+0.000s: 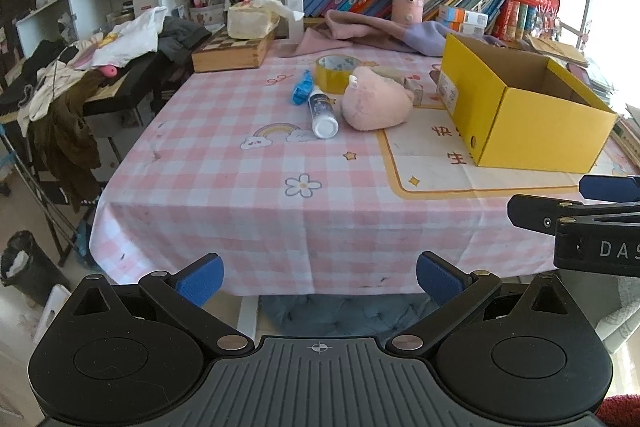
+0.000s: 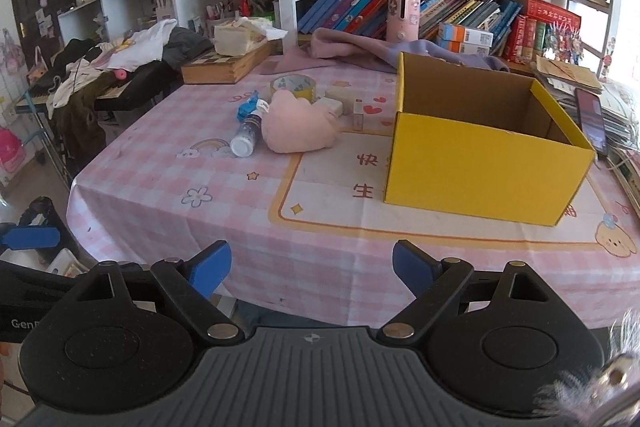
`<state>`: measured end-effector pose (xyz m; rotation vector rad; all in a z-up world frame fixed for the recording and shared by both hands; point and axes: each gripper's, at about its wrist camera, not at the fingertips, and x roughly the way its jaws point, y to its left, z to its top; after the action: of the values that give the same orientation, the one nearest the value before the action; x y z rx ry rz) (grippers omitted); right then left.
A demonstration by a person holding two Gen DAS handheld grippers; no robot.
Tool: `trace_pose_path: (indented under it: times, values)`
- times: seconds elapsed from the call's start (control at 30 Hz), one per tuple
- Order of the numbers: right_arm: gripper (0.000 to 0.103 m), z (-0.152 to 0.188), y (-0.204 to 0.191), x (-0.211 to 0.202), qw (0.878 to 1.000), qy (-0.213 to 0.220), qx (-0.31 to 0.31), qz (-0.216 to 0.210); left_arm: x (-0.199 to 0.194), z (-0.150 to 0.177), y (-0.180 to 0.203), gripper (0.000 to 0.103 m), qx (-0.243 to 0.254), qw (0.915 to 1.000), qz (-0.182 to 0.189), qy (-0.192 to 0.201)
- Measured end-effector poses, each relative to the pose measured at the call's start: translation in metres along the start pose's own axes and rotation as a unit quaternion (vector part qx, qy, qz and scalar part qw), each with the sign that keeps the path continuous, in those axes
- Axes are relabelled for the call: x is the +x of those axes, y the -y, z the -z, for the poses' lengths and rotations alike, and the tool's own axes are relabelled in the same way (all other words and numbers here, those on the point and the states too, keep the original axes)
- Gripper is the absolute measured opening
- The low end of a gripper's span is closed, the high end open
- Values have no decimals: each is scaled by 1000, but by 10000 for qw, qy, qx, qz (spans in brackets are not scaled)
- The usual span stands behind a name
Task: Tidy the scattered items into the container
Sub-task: 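Move the right tool to the pink plush pig while the left tool approaches the spray bottle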
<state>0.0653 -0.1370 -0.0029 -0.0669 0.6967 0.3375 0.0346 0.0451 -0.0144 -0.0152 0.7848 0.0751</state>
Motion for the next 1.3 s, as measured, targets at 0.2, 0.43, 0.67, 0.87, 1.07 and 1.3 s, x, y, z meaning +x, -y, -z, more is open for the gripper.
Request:
trace_pose_path:
  times: [0.2, 0.43, 0.67, 0.87, 1.07, 1.3]
  values:
    - [89, -18, 2, 23, 9999, 2, -92, -67, 18, -15, 4, 103, 231, 9996, -84, 153]
    - [89, -45, -1, 51, 9992, 126, -312, -229, 43, -31, 5, 103, 465, 9983, -200, 281]
    - [89, -65, -1, 85, 9987, -11, -359, -368, 62, -53, -3, 103, 305, 9992, -25, 253]
    - [89, -84, 2, 105, 9987, 26, -326, -391, 83, -72, -7, 103, 306, 9995, -70, 48]
    - [92, -105, 4, 134, 9986, -105, -308, -408, 100, -89, -9, 102, 342, 9994, 11, -32]
    - [102, -126, 3, 177, 9981, -342, -205, -469, 125, -103, -13, 102, 371, 9991, -125, -176]
